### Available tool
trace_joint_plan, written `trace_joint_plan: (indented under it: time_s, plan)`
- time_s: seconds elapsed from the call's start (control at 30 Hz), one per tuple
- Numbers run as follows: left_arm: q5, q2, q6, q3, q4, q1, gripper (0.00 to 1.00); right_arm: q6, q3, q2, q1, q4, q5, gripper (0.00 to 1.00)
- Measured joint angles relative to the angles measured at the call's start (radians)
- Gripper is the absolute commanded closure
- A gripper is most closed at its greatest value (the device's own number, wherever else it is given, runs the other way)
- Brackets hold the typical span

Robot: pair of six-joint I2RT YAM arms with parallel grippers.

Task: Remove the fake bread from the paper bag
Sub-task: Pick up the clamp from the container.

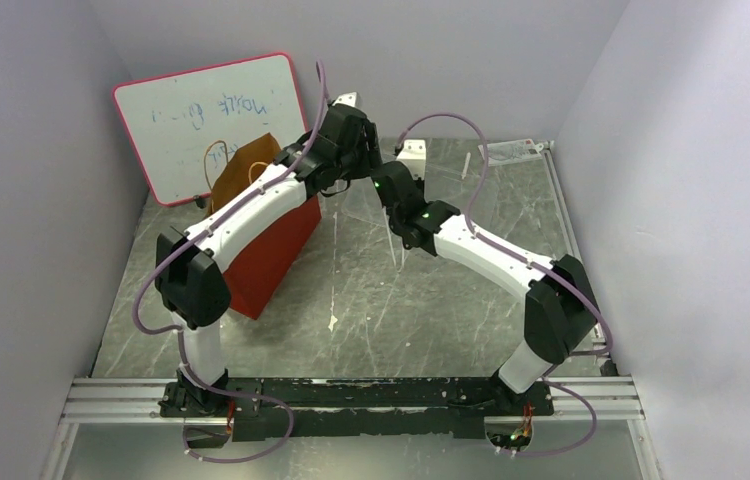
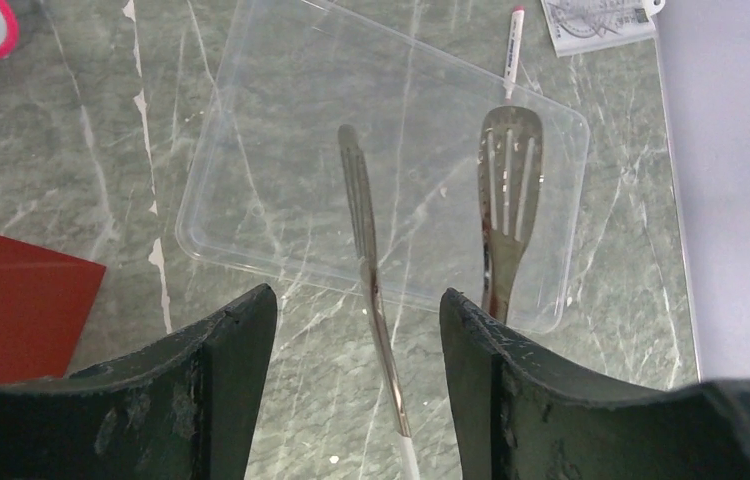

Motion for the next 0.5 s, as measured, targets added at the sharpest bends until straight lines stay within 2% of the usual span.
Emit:
trace_joint_plan:
  time_s: [0.23, 0.37, 0.4, 0.5]
  plan:
    - [-0.017, -0.003, -0.001, -0.002, -0.019, -0.01, 0.37, -0.013, 0.007, -0.037, 0.0, 0.005, 0.006, 1.0]
    - [-0.019, -0.002, 0.0, -0.002, -0.02, -0.011, 0.41, -0.018, 0.028, -0.039, 0.0, 0.008, 0.002, 1.0]
    - [-0.019, -0.001, 0.0, -0.001, -0.021, -0.011, 0.45, -0.018, 0.032, -0.039, 0.0, 0.008, 0.002, 1.0]
    - [-0.021, 0.014, 0.005, 0.007, -0.024, -0.011, 0.76, -0.018, 0.045, -0.039, 0.0, 0.008, -0.005, 1.0]
